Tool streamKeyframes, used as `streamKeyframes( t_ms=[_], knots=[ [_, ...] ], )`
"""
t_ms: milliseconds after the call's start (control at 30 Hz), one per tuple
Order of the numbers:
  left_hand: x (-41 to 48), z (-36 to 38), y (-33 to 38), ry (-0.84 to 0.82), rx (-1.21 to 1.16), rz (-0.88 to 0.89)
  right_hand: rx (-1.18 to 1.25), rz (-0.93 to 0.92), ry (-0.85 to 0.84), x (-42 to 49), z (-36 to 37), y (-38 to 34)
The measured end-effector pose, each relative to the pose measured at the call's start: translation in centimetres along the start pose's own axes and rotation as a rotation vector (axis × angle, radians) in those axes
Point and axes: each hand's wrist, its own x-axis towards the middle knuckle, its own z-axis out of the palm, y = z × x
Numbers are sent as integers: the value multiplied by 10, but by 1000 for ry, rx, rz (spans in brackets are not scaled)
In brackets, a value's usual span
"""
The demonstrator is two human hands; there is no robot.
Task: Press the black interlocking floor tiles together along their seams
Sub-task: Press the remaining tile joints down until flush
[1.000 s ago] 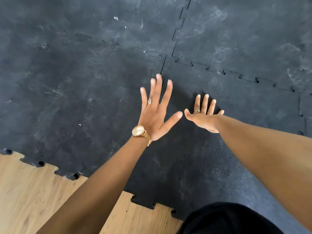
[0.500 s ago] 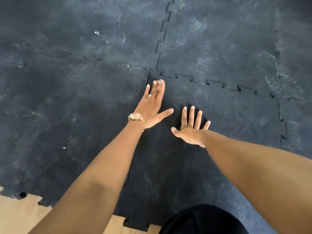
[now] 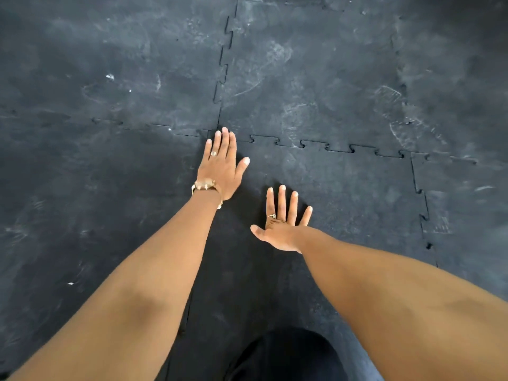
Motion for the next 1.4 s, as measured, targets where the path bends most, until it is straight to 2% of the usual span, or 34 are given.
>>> streamKeyframes(
  t_ms=[133, 200, 400, 867, 967, 1100, 1267, 1367, 1400],
  knots=[
    [-113, 25, 12, 84, -48, -23, -123, -4, -101, -9, -6, -2],
    [-136, 33, 15, 76, -75, -60, -133, 19, -106, -9, -7, -4],
    [-128, 28, 17, -12, -31, -92, -109, 22, -135, -14, -9, -7],
    [-128, 33, 16, -38, -10, -66, -138, 44, -73, -14, -8, -10],
    [-128, 35, 15, -16, -3, -68, -148, 24, -28, -11, -1, -7],
    [-131, 37, 15, 37, 26, -43, -148, 13, 122, -7, 15, -1],
    [-133, 37, 17, 69, 45, -40, -50, -112, 257, -8, 22, 12],
    [-134, 37, 14, 82, 32, -59, -101, -220, 448, -30, 40, 38],
    [-146, 35, 19, 64, 32, -67, -138, -198, 542, -48, 55, 54]
  ],
)
